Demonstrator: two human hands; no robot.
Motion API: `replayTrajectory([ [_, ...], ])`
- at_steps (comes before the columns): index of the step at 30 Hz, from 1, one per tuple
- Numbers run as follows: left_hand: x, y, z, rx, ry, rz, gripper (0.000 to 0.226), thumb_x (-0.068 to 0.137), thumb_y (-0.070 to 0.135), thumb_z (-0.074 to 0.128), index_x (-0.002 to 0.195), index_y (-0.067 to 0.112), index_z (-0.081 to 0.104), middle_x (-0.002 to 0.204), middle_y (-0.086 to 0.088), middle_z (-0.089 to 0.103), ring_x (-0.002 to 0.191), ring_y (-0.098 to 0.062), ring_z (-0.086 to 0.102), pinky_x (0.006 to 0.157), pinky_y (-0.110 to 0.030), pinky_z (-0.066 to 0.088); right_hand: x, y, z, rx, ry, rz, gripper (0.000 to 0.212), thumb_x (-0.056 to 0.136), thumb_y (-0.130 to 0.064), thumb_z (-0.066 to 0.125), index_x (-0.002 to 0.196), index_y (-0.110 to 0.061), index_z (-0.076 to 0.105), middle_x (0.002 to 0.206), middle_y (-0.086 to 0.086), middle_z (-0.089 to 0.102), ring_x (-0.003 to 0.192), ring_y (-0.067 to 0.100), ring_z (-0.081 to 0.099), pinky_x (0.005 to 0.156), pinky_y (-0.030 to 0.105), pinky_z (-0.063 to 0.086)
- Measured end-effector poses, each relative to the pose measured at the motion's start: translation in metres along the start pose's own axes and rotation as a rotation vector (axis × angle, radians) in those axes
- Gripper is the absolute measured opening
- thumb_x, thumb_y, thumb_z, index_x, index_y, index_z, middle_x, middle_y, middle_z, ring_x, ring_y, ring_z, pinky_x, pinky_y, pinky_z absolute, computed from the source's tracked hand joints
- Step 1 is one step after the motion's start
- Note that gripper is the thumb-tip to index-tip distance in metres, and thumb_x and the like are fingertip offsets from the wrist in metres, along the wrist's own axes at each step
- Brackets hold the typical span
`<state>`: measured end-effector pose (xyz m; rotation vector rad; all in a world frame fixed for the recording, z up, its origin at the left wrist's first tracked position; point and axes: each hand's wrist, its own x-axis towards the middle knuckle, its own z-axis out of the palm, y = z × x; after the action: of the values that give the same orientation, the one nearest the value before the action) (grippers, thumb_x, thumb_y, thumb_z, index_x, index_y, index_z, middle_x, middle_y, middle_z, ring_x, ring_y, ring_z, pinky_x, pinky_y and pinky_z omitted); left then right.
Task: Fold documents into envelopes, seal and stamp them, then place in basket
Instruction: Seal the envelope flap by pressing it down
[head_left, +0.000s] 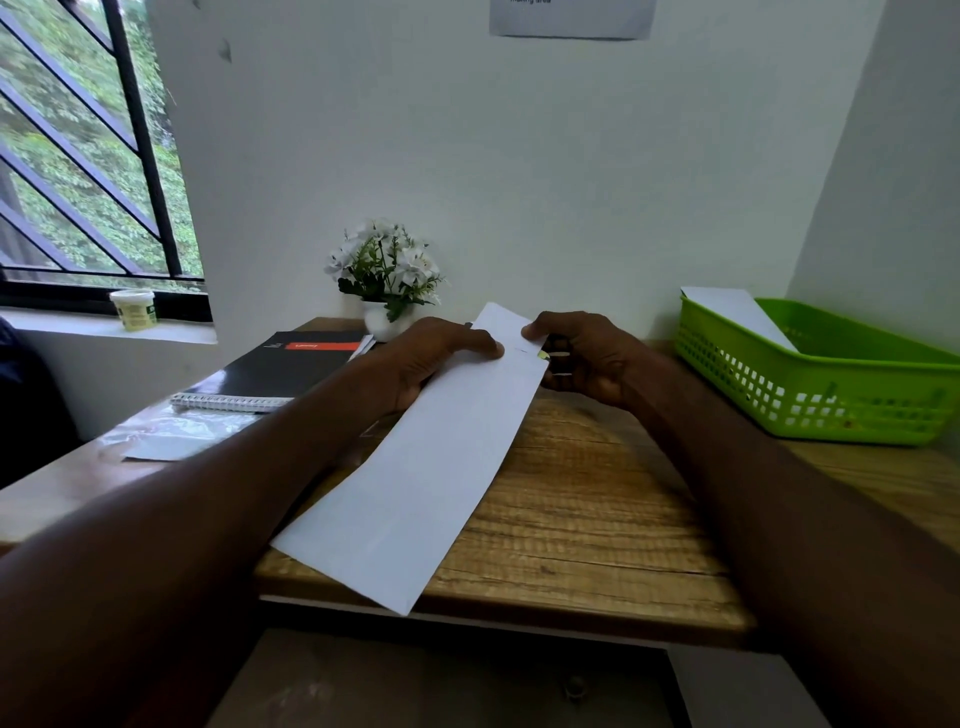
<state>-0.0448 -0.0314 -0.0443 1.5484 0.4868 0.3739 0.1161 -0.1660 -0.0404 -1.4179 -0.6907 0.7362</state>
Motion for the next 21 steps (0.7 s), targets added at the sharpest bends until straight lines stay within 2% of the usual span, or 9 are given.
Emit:
replayTrajectory([
  [2, -0.0002, 0.0002, -0.0005, -0.002, -0.009, -0.006, 0.044, 0.082, 0.016, 0.079, 0.121, -0.002, 0.069, 0.11, -0.023, 0.076, 0.089, -0.034, 0.073, 0.084, -0.043, 0.061, 0.0004, -0.0006, -0.0006, 0.004, 0.007, -0.001, 0.019, 0.082, -0.012, 0.074, 0.1, -0.006, 0.068, 0.089, 0.011, 0.068, 0.075, 0.022, 0.061, 0.061, 0.03, 0.05],
  [6, -0.0012, 0.0016, -0.0021, -0.016, -0.042, -0.036, 0.041, 0.086, 0.02, 0.077, 0.122, 0.0, 0.069, 0.107, -0.02, 0.077, 0.084, -0.031, 0.074, 0.073, -0.037, 0.062, 0.0019, -0.0007, -0.0018, 0.026, 0.035, -0.005, 0.023, 0.082, -0.012, 0.073, 0.103, -0.007, 0.067, 0.096, 0.011, 0.067, 0.083, 0.026, 0.062, 0.066, 0.031, 0.053],
  [10, 0.0, 0.0011, -0.0022, -0.005, -0.02, -0.019, 0.044, 0.084, 0.016, 0.078, 0.123, -0.002, 0.069, 0.11, -0.023, 0.076, 0.09, -0.035, 0.073, 0.081, -0.042, 0.062, 0.0017, -0.0014, -0.0026, 0.027, 0.029, -0.007, 0.02, 0.083, -0.009, 0.073, 0.101, -0.005, 0.068, 0.096, 0.012, 0.066, 0.081, 0.024, 0.062, 0.063, 0.03, 0.052],
  [14, -0.0005, 0.0015, -0.0014, -0.007, -0.001, -0.009, 0.04, 0.084, 0.014, 0.077, 0.12, -0.003, 0.069, 0.104, -0.023, 0.076, 0.082, -0.033, 0.073, 0.073, -0.039, 0.062, -0.001, -0.002, -0.0033, 0.007, -0.023, 0.04, 0.014, 0.083, -0.008, 0.072, 0.096, -0.006, 0.066, 0.089, 0.011, 0.064, 0.071, 0.02, 0.058, 0.055, 0.027, 0.049],
  [18, 0.0015, 0.0007, -0.0028, 0.001, -0.005, 0.015, 0.041, 0.085, 0.015, 0.076, 0.122, -0.004, 0.069, 0.109, -0.023, 0.076, 0.084, -0.032, 0.073, 0.075, -0.038, 0.062, -0.002, -0.0009, -0.0028, 0.012, -0.059, 0.069, 0.023, 0.085, -0.018, 0.075, 0.105, -0.008, 0.068, 0.091, 0.01, 0.067, 0.071, 0.022, 0.061, 0.06, 0.029, 0.052],
  [21, 0.0023, 0.0005, -0.0029, 0.021, -0.017, 0.021, 0.039, 0.085, 0.015, 0.076, 0.12, -0.003, 0.07, 0.107, -0.022, 0.076, 0.085, -0.032, 0.074, 0.078, -0.039, 0.062, 0.0002, 0.0004, 0.0006, 0.027, -0.05, 0.032, 0.035, 0.086, -0.011, 0.075, 0.12, -0.008, 0.07, 0.105, 0.01, 0.07, 0.085, 0.023, 0.068, 0.065, 0.029, 0.058],
])
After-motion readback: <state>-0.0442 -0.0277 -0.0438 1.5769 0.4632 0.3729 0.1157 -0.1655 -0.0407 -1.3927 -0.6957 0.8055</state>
